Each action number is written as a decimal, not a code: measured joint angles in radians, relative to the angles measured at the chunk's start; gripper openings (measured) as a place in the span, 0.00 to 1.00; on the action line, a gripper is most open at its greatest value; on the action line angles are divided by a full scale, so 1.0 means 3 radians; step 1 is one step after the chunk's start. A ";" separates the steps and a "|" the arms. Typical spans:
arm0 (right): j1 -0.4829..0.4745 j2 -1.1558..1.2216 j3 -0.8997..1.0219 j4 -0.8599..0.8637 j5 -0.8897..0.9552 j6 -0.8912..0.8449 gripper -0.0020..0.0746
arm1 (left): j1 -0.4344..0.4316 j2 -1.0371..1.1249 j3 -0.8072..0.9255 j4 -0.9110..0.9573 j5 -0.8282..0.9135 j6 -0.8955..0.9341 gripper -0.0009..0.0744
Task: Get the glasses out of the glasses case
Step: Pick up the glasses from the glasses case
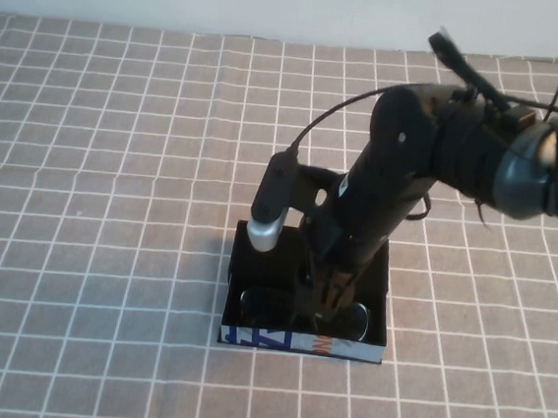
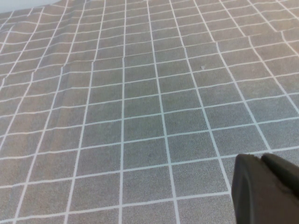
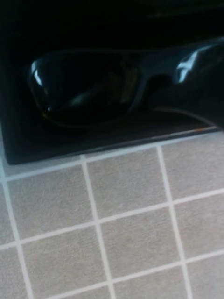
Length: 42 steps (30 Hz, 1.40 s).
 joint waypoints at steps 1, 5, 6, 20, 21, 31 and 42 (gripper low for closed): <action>0.0002 0.0031 0.0000 0.0015 0.0000 0.0000 0.51 | 0.0000 0.0000 0.0000 0.0000 0.0000 0.0000 0.01; 0.0008 0.0115 -0.0005 0.0043 0.0000 0.0000 0.49 | 0.0000 0.0000 0.0000 0.0000 0.0000 0.0000 0.01; 0.0008 0.0132 -0.0005 0.0051 0.0000 0.0000 0.49 | 0.0000 0.0000 0.0000 0.0000 0.0000 0.0000 0.01; 0.0014 0.0268 -0.0005 0.0112 -0.0020 -0.0048 0.49 | 0.0000 0.0000 0.0000 0.0000 0.0000 0.0000 0.01; 0.0014 0.0292 -0.0005 0.0112 -0.0028 -0.0048 0.49 | 0.0000 0.0000 0.0000 0.0000 0.0000 0.0000 0.01; 0.0014 0.0384 -0.0072 0.0117 0.0002 -0.0048 0.21 | 0.0000 0.0000 0.0000 0.0000 0.0000 0.0000 0.01; 0.0028 0.0107 -0.0758 -0.0451 0.0613 0.1094 0.10 | 0.0000 0.0000 0.0000 0.0000 0.0000 0.0000 0.01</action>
